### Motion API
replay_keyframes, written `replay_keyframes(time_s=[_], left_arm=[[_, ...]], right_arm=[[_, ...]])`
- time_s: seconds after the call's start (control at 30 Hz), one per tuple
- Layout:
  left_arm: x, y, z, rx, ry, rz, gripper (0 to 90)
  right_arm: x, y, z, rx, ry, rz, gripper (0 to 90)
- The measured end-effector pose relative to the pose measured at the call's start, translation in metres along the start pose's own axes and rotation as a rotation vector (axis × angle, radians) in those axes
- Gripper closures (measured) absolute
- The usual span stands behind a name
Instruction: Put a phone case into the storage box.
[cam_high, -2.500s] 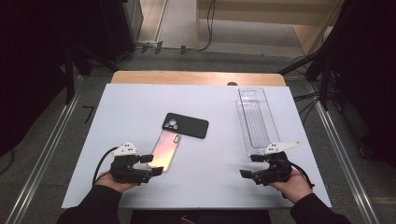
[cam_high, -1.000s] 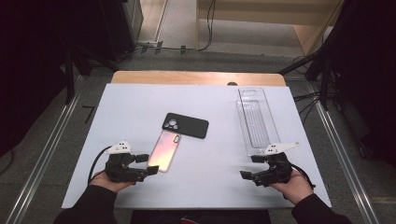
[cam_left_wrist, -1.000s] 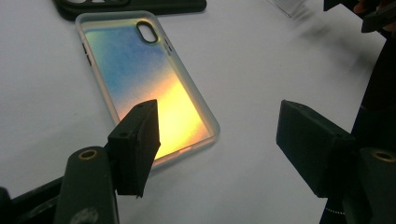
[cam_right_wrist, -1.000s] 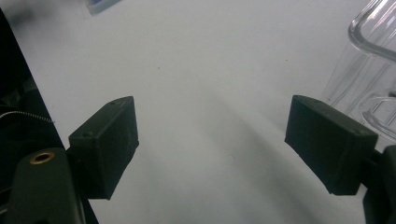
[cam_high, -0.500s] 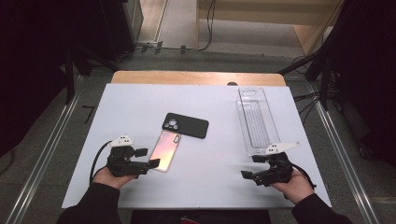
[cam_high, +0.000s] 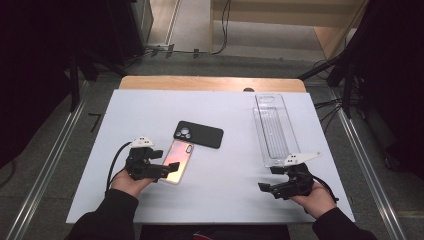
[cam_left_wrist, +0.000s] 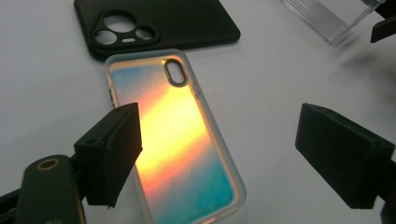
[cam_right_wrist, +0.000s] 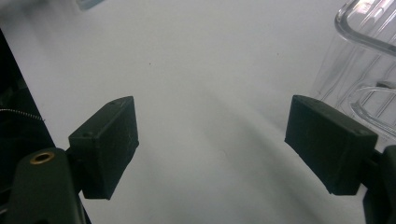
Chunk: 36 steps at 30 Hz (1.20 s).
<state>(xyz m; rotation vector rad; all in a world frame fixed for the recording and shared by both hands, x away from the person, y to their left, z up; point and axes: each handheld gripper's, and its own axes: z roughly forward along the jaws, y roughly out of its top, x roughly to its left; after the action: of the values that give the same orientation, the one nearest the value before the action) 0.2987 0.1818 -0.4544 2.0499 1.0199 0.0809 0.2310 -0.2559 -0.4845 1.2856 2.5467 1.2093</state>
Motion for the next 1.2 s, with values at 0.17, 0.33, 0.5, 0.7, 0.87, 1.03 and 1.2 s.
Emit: replay_keyframes(time_s=[0.17,0.33,0.5,0.7,0.87,1.03,1.2], left_arm=[[0.001,0.008,0.01,-0.001,0.002,-0.01,0.0],[0.004,0.017,0.016,-0.005,0.046,-0.032,0.0],[0.005,0.021,0.025,0.013,0.101,-0.038,0.0],[0.006,0.027,0.031,-0.002,0.13,-0.046,0.0],[0.007,0.031,0.039,-0.007,0.135,-0.047,0.0],[0.008,0.03,0.042,0.016,0.146,-0.04,0.0],[0.009,0.028,0.045,0.034,0.155,-0.045,0.0]], right_arm=[[0.0,0.0,0.0,0.0,0.002,-0.001,15.4],[0.001,0.0,0.0,0.001,0.004,-0.005,15.4],[0.0,0.0,0.0,0.0,0.002,-0.002,15.4],[0.001,0.0,0.0,0.003,0.004,-0.008,15.4],[0.0,0.0,0.0,0.003,-0.001,-0.007,15.4],[0.0,0.0,0.0,0.002,0.001,-0.008,15.4],[0.001,0.0,0.0,0.004,0.0,-0.008,15.4]])
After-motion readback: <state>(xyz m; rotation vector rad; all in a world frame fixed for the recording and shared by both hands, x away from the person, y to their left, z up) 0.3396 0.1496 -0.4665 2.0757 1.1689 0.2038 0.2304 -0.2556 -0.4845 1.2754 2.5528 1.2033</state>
